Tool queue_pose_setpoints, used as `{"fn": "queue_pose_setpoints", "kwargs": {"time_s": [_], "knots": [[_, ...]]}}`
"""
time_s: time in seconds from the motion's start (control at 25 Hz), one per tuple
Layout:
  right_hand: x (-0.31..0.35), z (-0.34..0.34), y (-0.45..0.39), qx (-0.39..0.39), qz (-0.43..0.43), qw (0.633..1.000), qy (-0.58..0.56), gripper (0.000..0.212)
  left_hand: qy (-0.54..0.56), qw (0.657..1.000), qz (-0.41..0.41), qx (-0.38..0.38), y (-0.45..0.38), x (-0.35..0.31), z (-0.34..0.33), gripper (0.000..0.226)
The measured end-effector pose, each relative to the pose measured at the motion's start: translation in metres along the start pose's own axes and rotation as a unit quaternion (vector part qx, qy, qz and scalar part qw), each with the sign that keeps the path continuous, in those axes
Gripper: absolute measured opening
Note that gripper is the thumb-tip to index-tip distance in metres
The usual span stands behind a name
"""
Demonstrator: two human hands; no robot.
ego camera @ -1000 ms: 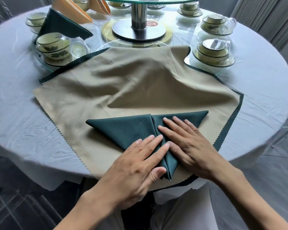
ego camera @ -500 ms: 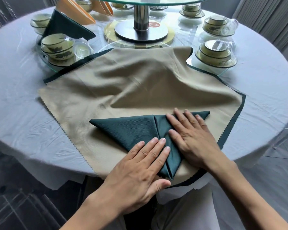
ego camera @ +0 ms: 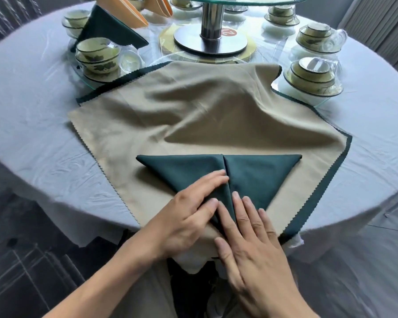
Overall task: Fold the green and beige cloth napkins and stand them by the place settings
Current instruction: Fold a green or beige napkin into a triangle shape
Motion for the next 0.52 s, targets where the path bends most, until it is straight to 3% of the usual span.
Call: {"fn": "queue_pose_setpoints", "kwargs": {"time_s": [0.08, 0.16, 0.24, 0.32, 0.4, 0.52], "knots": [[-0.001, -0.006, -0.002, -0.024, -0.018, 0.999, 0.033, 0.057, -0.135, 0.991, -0.002, 0.025, -0.004, 0.011, 0.014, 0.057], [-0.002, -0.008, -0.003, -0.042, -0.021, 0.998, 0.042, 0.058, -0.331, 0.941, 0.017, 0.072, -0.006, 0.036, 0.039, 0.074], [-0.001, -0.01, 0.0, -0.053, -0.026, 0.997, 0.045, 0.058, -0.439, 0.891, 0.077, 0.09, -0.001, 0.055, 0.072, 0.078], [0.002, -0.008, 0.0, -0.054, -0.032, 0.997, 0.046, 0.057, -0.47, 0.874, 0.1, 0.071, 0.006, 0.059, 0.095, 0.079], [0.002, -0.008, 0.0, -0.071, -0.032, 0.996, 0.048, 0.057, -0.505, 0.861, 0.045, 0.045, 0.001, 0.052, 0.096, 0.078], [0.0, -0.008, 0.001, -0.087, -0.031, 0.995, 0.044, 0.057, -0.408, 0.907, -0.081, 0.064, -0.033, 0.031, 0.074, 0.058]]}}
Point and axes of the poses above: each hand's wrist, its own y-axis away from the middle knuckle, its own z-axis out of the back of the hand, x = y × z, the point moved 4 cm from there along -y, towards the middle knuckle, and after that the axes turned 8 degrees about -z, right-handed, at the moved point
